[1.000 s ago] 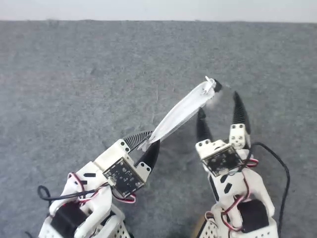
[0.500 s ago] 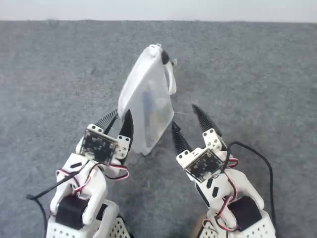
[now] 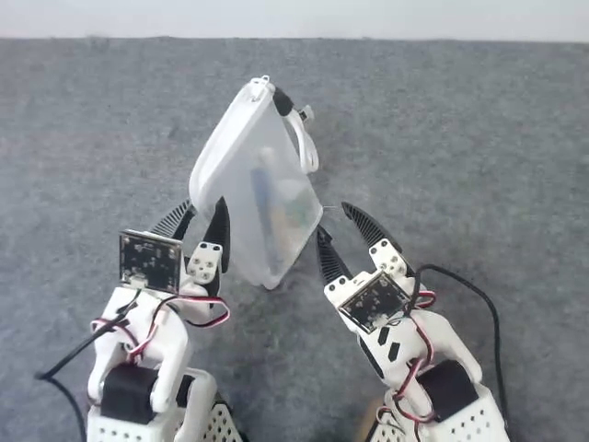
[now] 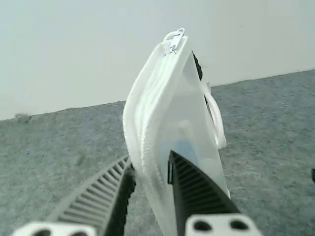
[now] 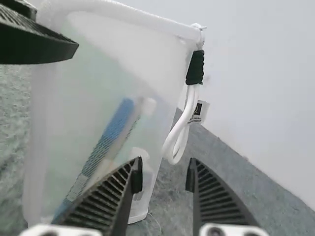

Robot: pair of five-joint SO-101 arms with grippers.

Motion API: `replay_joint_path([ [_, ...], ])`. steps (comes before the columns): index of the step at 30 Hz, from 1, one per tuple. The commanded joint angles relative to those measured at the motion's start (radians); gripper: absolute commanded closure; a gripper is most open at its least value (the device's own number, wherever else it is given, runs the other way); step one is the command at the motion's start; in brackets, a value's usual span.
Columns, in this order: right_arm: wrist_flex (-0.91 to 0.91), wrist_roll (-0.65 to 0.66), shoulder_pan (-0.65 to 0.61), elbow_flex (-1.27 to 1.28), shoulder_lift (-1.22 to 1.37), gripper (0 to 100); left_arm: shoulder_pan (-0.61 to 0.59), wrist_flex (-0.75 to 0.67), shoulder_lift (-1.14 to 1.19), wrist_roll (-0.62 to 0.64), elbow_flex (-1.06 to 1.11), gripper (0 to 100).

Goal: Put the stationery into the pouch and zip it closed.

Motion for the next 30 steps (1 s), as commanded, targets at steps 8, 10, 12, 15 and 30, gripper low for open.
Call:
replay_joint_path([
  [8, -0.028, -0.009, -0.004, -0.009, -0.012, 86.9, -0.078, -0.04, -0.02, 0.12, -0.013, 80],
  [10, -0.028, -0.009, -0.004, -0.009, -0.016, 86.9, -0.1, -0.037, -0.02, 0.153, -0.016, 78],
  [12, -0.028, -0.009, -0.002, -0.009, -0.016, 86.9, -0.106, -0.032, -0.02, 0.189, -0.018, 75],
  [15, -0.028, -0.009, -0.002, -0.009, -0.016, 86.9, -0.106, 0.003, -0.02, 0.23, -0.039, 72],
  [30, -0.028, -0.009, -0.002, -0.008, -0.01, 86.9, -0.106, 0.152, -0.035, 0.301, -0.139, 68],
])
